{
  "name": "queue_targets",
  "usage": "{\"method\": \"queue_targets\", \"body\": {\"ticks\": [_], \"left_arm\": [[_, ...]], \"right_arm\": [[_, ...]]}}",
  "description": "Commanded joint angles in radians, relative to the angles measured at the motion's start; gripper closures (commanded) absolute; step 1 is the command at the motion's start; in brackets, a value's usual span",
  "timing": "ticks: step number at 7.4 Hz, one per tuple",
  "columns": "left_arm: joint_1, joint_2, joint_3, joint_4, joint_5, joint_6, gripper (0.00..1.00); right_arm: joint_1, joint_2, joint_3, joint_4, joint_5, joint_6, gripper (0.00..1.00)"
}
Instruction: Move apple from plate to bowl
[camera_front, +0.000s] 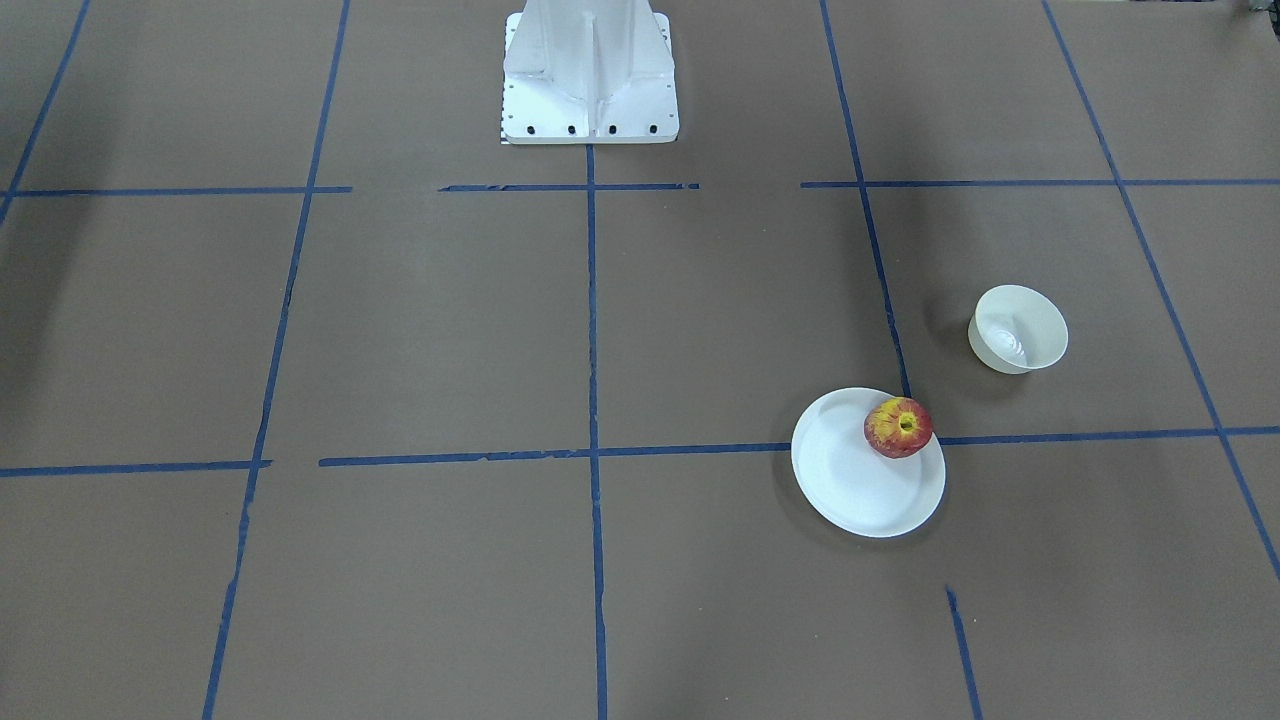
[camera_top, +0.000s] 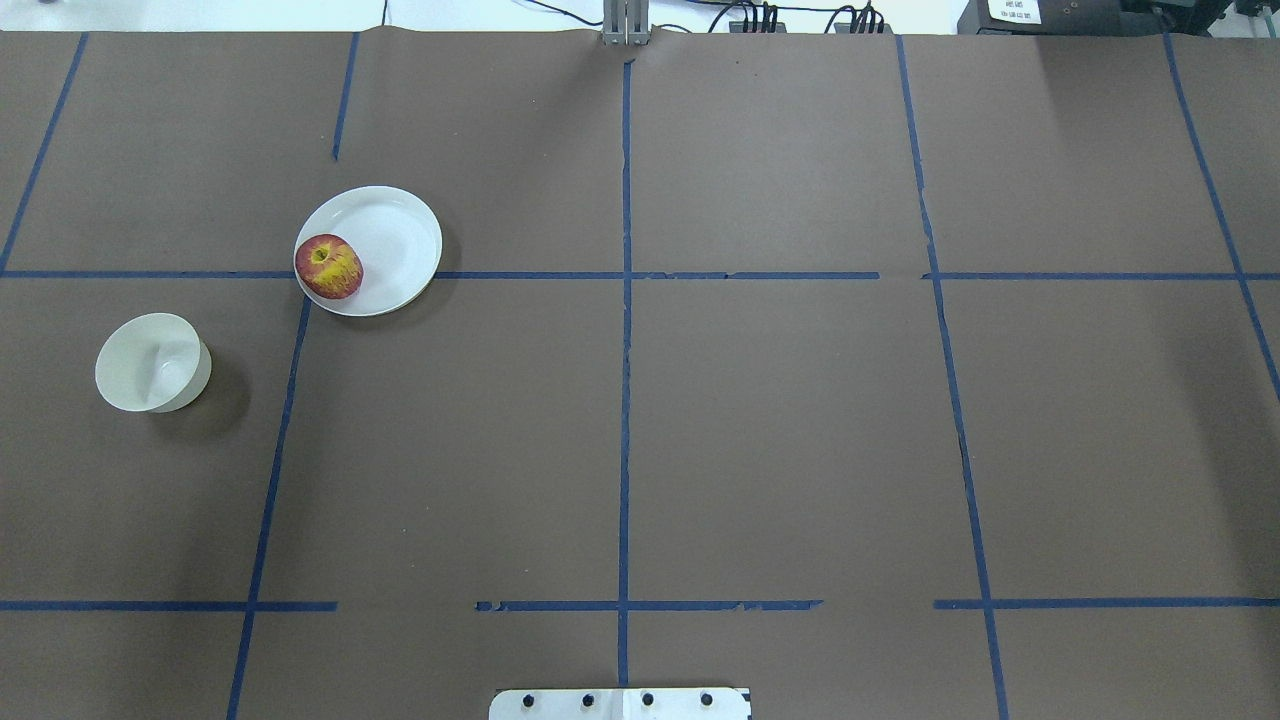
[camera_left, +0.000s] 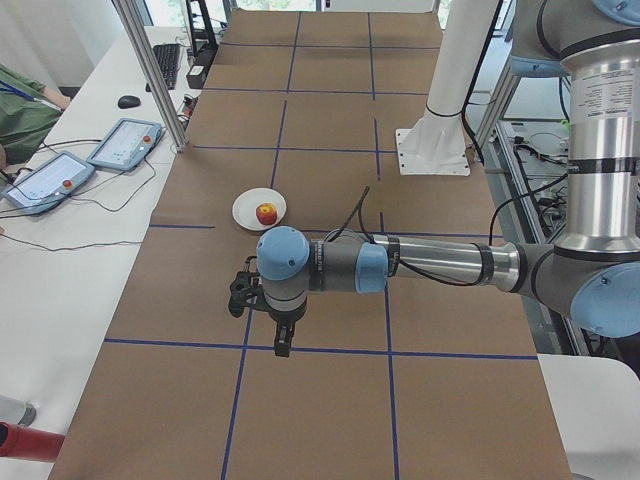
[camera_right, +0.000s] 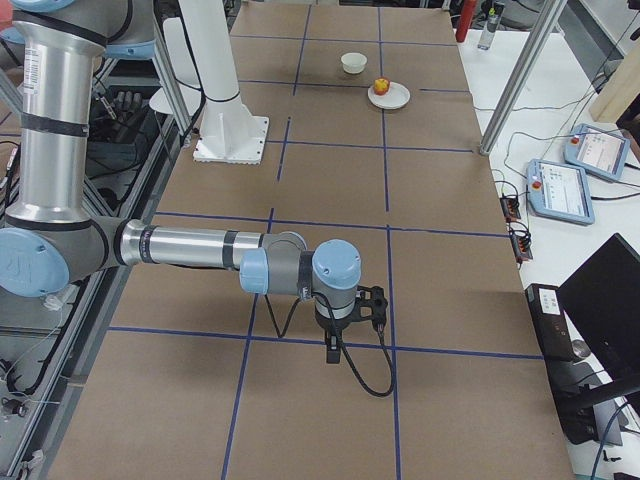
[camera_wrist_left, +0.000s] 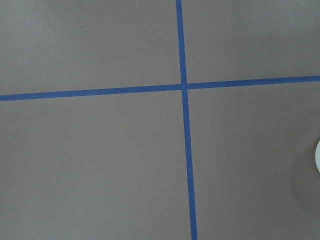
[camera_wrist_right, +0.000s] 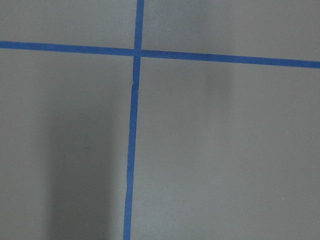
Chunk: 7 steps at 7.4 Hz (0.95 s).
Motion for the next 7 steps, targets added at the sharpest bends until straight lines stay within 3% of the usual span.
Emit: {"method": "queue_targets", "body": {"ticks": [1, 4, 7], "left_arm": [[0.013, -0.007, -0.018, -0.009, -0.001, -0.005, 0.00], [0.118, -0.207, -0.026, -0.008, 0.010, -0.099, 0.00], [0.387, -0.408, -0.014, -0.008, 0.036, -0.507, 0.00]], "right_arm": [[0.000, -0.001, 0.000, 0.000, 0.000, 0.000, 0.00], [0.000, 0.001, 0.000, 0.000, 0.000, 0.000, 0.00], [0.000, 0.001, 0.000, 0.000, 0.000, 0.000, 0.00]]}}
